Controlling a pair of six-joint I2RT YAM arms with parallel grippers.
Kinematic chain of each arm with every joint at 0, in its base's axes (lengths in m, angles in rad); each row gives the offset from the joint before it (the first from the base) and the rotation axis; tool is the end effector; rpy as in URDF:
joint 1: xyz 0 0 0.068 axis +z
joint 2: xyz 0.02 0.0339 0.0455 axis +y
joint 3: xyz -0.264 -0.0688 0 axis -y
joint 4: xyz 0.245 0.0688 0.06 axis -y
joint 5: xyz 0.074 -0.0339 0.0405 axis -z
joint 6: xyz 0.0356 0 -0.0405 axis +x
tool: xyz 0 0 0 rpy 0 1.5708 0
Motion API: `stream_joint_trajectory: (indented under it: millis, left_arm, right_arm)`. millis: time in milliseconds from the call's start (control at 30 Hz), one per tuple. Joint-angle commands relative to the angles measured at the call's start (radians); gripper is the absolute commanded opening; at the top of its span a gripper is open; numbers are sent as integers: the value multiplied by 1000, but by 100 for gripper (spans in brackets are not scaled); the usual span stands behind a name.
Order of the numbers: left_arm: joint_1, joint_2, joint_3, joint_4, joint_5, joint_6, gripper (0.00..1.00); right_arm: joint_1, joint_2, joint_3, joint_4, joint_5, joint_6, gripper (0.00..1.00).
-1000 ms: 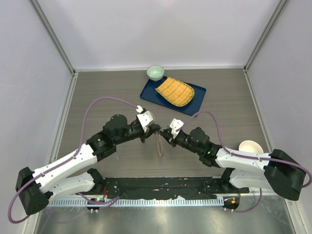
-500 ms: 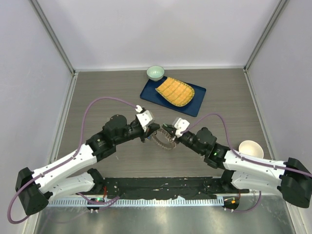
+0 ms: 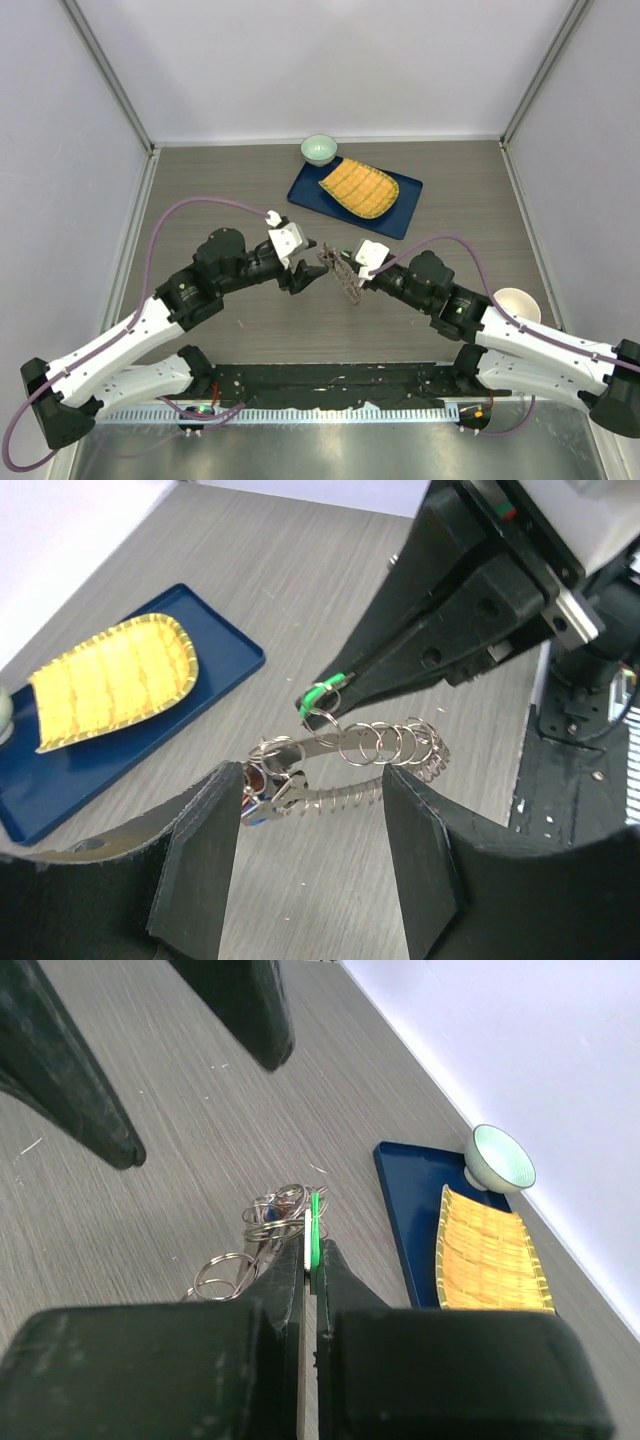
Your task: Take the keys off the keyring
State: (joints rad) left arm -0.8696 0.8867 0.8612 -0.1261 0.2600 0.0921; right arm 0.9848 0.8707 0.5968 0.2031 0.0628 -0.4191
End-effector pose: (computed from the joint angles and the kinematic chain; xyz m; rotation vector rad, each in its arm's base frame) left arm 0.1264 -0.1639 0.3555 0.9964 1.4796 -0.7915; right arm 0.1187 0.1748 0.2991 -1.0313 1.2946 0.3802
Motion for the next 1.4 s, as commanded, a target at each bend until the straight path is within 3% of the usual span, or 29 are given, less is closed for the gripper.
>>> stream_joint_trajectory:
  millis: [0, 233, 467, 667, 767, 800, 1033, 1200, 1367]
  left_arm:
    - [3, 6, 35, -44, 119, 26, 61]
    - [3, 72, 61, 5, 220, 8, 56]
    - [3, 106, 73, 85, 229, -26, 50]
    - [3, 132, 88, 48, 208, -22, 42]
    - [4, 106, 73, 23, 174, 14, 44]
    - [4, 95, 62, -6, 168, 50, 48]
    - [4, 2, 58, -181, 223, 230, 55]
    - [15, -25, 104, -227, 214, 247, 55]
    - [35, 14, 113, -190, 309, 206, 53]
  right_arm:
    - [0, -48, 84, -13, -49, -33, 1]
    - [0, -55, 115, -25, -103, -18, 1]
    - [0, -56, 110, -24, -112, -7, 1]
    - [0, -56, 107, -5, -106, 12, 1]
    - [0, -55, 109, 1, -112, 20, 1]
    - [0, -55, 115, -1, -115, 25, 1]
    - [0, -85, 115, -19, -201, 42, 1]
    - [-1, -113, 127, -66, -311, 10, 1]
    - [0, -116, 149, -105, -415, -21, 1]
